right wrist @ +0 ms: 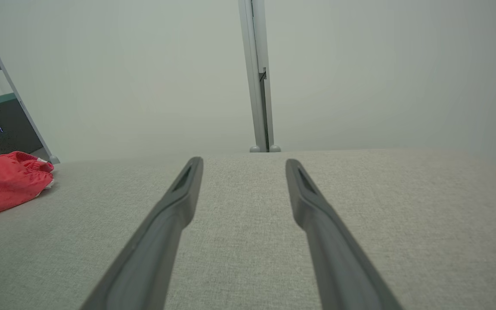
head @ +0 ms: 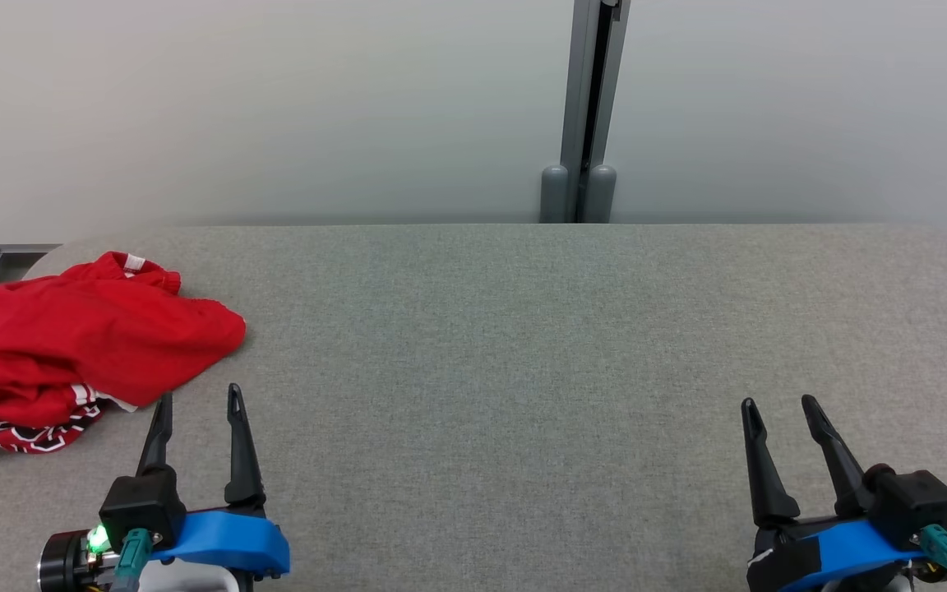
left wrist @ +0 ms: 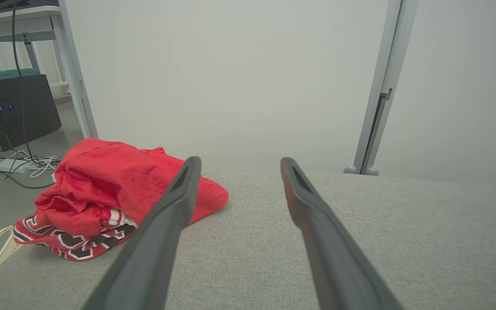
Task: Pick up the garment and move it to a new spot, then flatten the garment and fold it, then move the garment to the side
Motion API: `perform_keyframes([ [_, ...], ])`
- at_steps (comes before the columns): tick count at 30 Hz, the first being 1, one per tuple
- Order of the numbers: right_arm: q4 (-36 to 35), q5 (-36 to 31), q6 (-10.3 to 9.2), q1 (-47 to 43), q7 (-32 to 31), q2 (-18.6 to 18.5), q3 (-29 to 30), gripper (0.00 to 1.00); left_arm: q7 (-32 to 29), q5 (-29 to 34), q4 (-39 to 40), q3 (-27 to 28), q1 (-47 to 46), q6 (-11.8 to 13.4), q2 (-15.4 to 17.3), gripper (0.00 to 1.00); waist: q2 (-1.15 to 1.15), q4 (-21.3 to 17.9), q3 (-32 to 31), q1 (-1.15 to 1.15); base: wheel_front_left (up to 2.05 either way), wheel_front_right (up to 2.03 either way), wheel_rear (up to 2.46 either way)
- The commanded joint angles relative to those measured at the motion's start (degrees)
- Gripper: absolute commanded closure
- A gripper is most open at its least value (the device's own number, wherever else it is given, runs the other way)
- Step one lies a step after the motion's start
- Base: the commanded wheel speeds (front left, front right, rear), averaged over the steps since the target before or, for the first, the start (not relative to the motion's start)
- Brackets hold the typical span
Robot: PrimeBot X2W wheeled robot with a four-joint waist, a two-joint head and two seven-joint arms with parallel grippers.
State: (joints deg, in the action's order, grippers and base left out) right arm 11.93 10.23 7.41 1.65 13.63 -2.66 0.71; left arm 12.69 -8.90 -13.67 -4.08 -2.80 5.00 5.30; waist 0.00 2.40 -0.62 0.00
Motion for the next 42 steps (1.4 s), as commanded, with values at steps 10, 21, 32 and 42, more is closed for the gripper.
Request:
perform_keyframes([
  [10,0.3,-4.7,0.13,-1.1,0.8,-0.4,0.3,0.0,-1.4,2.9,1.1,-0.8,0.4,-0.1,0.7,0.0,0.0,0.3,-0.6,0.0,0.0,0.0,0.0],
  [21,0.1,-5.5,0.14,-1.6,0.2,-0.4,0.3,0.0,-4.4,2.8,3.0,-1.2,1.3,0.2,1.1,0.0,0.0,0.3,-1.0,0.0,0.0,0.0,0.0],
  [32,-0.5,-3.6,0.14,-1.7,-0.6,-0.4,0.4,0.0,-4.7,2.0,3.1,-1.3,1.3,0.6,1.4,0.0,0.0,0.5,-0.6,0.0,0.0,0.0,0.0],
  [42,-0.9,-3.0,0.14,-1.6,-0.8,-0.4,0.1,0.0,-4.5,1.5,2.8,-1.3,0.9,1.0,1.9,0.0,0.0,1.6,-0.3,0.0,0.0,0.0,0.0],
])
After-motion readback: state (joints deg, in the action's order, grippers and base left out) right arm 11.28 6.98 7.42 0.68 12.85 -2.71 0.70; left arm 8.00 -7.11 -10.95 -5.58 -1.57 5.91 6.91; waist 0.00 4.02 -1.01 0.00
